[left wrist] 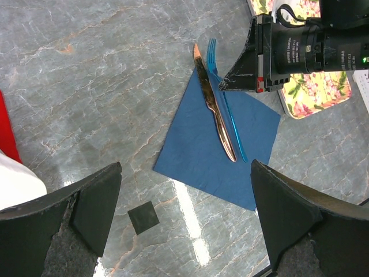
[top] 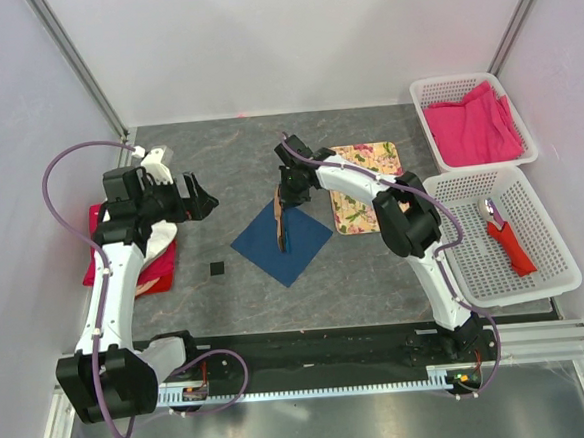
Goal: Place the utensils on the paper napkin and roll it up
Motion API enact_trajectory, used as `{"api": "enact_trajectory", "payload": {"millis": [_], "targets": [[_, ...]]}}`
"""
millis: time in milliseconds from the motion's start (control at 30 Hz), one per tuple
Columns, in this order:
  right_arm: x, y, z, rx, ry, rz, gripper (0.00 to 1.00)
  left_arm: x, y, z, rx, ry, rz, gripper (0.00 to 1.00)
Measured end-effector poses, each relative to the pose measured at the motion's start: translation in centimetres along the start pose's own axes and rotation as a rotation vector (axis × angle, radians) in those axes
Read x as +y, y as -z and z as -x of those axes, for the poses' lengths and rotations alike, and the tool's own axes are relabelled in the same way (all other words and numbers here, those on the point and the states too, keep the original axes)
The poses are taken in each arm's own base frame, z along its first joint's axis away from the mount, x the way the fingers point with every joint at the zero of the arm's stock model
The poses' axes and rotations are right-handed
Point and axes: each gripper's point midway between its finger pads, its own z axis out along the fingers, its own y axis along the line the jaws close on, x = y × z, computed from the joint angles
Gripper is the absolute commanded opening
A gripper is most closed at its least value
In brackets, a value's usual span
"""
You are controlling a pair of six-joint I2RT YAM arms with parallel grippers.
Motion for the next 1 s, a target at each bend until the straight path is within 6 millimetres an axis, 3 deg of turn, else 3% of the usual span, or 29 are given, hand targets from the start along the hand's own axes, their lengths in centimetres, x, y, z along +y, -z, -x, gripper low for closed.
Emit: {"api": "enact_trajectory", "payload": {"millis": [367, 667, 1000], "targets": [[-0.3, -0.9, -0.3, 0.008, 0.006, -0.007, 0.00, 0.1, -0.2, -0.3, 0.006, 0.004, 0.000, 1.00], [-0.3, -1.2, -0.3, 0.010, 0.006, -0.007, 0.19, 0.2, -0.3, -0.3, 0.008, 0.005, 0.000, 1.00], [-0.2, -1.1, -0.3, 0.013, 0.010, -0.002, 0.25, 0.1, -0.3, -0.2, 0.006, 0.003, -0.008, 1.00]]}}
